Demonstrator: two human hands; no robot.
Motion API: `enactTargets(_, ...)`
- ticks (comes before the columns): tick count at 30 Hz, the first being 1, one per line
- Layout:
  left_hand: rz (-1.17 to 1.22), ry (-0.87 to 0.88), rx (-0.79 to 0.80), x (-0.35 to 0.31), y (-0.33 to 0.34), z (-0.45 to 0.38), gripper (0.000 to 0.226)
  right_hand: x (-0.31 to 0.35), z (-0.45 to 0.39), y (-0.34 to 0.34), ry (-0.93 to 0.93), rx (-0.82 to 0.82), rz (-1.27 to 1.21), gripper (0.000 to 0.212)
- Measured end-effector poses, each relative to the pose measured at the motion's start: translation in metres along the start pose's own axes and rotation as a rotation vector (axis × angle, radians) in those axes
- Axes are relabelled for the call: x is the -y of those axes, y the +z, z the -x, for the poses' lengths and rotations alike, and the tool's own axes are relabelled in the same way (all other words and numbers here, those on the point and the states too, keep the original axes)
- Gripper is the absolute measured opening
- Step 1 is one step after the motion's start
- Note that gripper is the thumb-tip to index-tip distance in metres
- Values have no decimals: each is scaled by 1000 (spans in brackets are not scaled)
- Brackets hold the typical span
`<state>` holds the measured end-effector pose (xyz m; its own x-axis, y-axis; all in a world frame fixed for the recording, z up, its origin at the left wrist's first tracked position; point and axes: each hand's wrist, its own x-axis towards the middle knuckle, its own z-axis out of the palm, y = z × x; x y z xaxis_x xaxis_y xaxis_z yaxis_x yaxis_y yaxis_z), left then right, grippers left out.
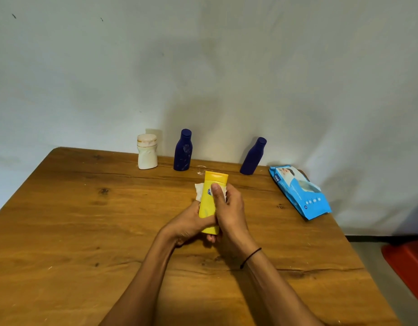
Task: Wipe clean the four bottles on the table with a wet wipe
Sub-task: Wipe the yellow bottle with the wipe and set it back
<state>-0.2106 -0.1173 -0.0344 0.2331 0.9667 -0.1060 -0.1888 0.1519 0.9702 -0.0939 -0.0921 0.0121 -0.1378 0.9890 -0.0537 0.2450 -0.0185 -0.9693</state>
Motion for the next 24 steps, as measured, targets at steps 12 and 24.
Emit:
enactTargets(12, -12, 14, 87, -7, 1, 3, 12, 18, -11, -24, 192, 267, -443, 23)
enactTargets(24, 0, -1, 82, -2, -5, 2, 32, 29, -7, -4, 156, 140, -262, 33)
